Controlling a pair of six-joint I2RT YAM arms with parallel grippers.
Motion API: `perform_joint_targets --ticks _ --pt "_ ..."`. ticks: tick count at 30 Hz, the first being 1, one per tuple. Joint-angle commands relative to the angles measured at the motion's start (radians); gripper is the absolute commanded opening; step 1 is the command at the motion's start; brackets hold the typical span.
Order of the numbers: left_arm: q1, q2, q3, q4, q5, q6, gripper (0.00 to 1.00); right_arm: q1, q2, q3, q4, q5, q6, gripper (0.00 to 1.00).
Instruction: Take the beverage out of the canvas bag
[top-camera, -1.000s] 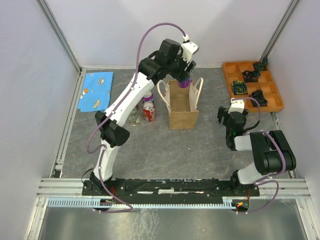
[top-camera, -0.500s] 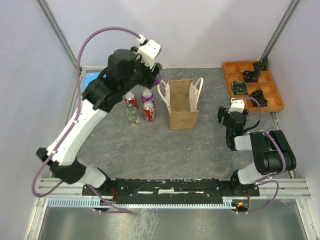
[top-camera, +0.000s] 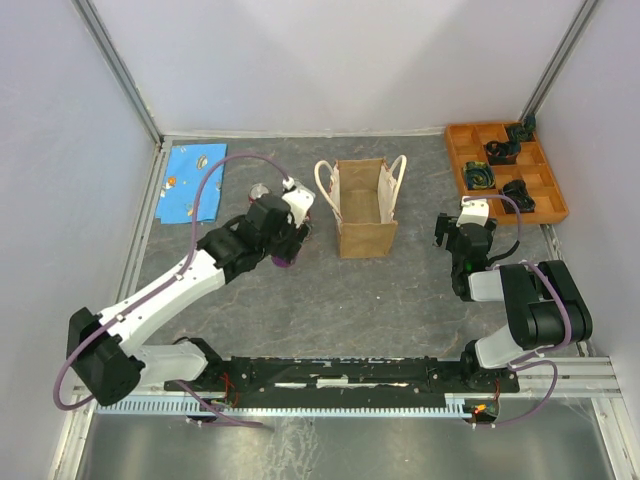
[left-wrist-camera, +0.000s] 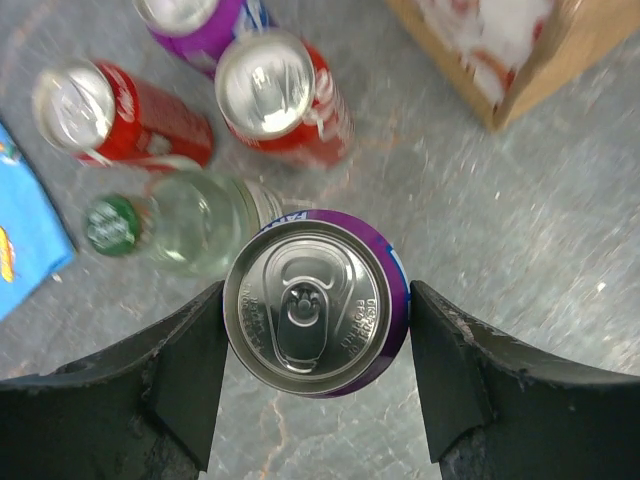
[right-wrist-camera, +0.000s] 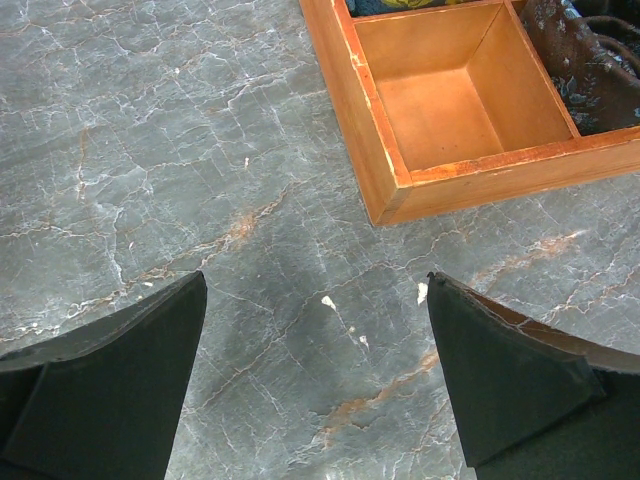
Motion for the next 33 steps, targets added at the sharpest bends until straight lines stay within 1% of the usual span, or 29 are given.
perform_joint_targets --ticks 1,7,11,20,31,33 --pt "-0.006 -0.061 -0.064 0.26 -0.061 -0.054 0.03 -0.004 -0.012 0.017 0.032 0.004 0.007 0.99" --pt "-0.006 -0.058 -0.171 0.409 -0.069 -0.04 0.03 -0.003 -0.013 0.017 0.032 0.005 0.007 0.99" --pt "-0.006 -0.03 -0.198 0.459 -0.057 -0.053 0.03 -0.004 -0.013 0.017 0.032 0.004 0.007 0.99" --pt "-0.004 0.066 -0.213 0.472 -0.023 -0.073 0.03 -0.004 -0.012 0.017 0.032 0.005 0.007 0.99" --pt "-0.003 0.08 -0.26 0.487 -0.024 -0.097 0.03 -0.002 -0.013 0.017 0.032 0.005 0.007 0.99" --pt "-0.002 0.078 -0.269 0.488 -0.025 -0.105 0.05 -0.004 -0.012 0.017 0.032 0.005 0.007 0.99"
